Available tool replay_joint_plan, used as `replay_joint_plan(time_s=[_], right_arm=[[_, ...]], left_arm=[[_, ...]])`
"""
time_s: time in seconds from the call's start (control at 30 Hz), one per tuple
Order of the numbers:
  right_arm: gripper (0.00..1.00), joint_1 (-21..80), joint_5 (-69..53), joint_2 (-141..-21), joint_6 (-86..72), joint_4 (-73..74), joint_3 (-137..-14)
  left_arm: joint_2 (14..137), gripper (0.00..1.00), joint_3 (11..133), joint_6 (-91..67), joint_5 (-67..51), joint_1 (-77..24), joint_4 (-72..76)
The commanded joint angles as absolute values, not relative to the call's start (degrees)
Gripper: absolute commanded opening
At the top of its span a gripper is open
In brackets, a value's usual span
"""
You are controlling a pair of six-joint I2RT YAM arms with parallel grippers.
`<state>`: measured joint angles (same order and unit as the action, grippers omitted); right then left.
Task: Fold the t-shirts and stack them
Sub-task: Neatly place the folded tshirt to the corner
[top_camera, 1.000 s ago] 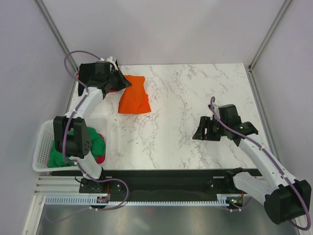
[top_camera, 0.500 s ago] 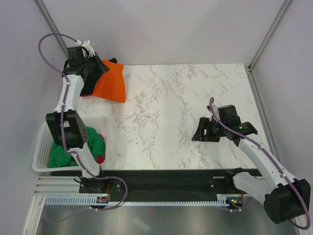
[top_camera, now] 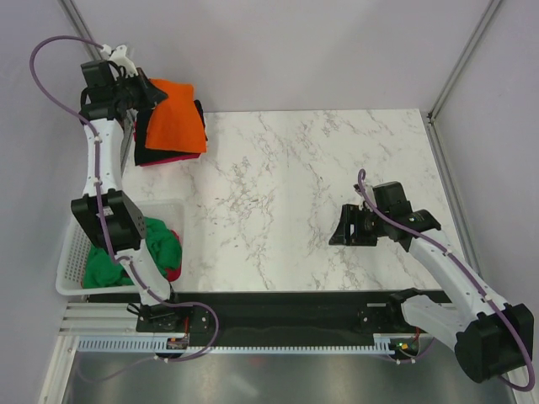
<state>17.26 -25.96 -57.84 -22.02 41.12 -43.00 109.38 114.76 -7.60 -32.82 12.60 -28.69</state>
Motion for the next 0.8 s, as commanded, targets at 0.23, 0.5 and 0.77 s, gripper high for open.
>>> replay_joint_plan(time_s=[0.23, 0.5, 0.77], right_arm=[[0.68, 18.0, -26.8, -58.8, -21.0, 39.3, -42.5], [0.68, 18.2, -26.5, -59.7, -21.1, 39.3, -42.4], [0.68, 18.2, -26.0, -61.9, -21.4, 39.2, -42.1]], left_arm=[[112.1, 0.02, 121.1, -6.4, -39.7, 14.3, -27.2], [118.7, 0.02, 126.9, -5.0, -40.9, 15.4, -27.3], [130.4, 0.02, 136.9, -2.1, -39.0, 16.7, -29.0]])
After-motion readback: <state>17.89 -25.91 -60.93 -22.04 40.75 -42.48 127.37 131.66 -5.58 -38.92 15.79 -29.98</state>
